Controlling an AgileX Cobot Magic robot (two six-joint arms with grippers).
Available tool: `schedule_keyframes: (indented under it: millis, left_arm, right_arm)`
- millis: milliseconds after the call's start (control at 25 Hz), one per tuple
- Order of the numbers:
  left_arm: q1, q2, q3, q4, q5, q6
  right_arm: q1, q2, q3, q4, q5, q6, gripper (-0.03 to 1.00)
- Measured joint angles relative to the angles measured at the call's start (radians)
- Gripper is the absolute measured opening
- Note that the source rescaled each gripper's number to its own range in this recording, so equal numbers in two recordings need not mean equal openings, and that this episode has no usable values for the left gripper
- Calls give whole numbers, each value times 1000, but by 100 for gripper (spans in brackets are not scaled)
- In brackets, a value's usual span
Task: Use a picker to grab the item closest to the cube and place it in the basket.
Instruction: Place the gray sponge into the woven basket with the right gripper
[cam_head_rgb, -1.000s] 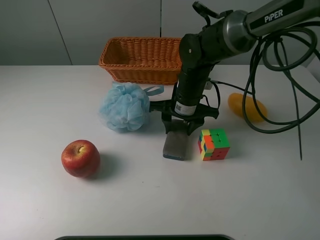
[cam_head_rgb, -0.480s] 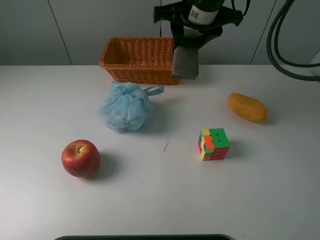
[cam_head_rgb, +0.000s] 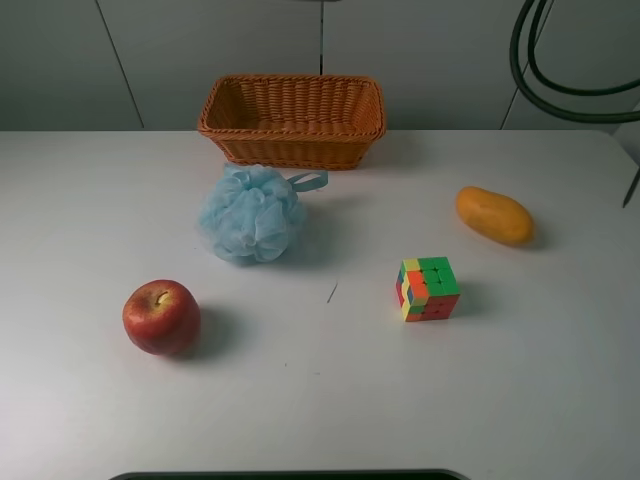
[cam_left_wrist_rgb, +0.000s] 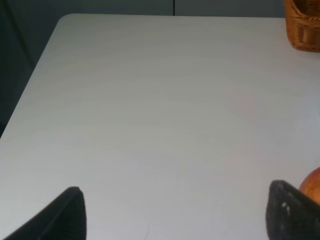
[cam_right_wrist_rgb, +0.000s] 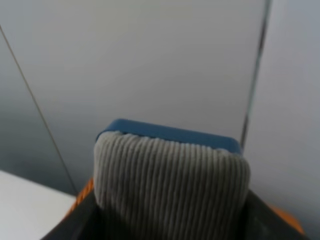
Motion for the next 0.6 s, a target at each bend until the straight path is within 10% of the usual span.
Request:
schedule_keyframes:
  millis: [360,600]
  left_arm:
    - [0,0,0,0,0,0]
    - [0,0,0,0,0,0]
  right_arm:
    - [-11,316,0,-41,-400,-2,0]
    - [-25,431,-49,-41,-437,-2,0]
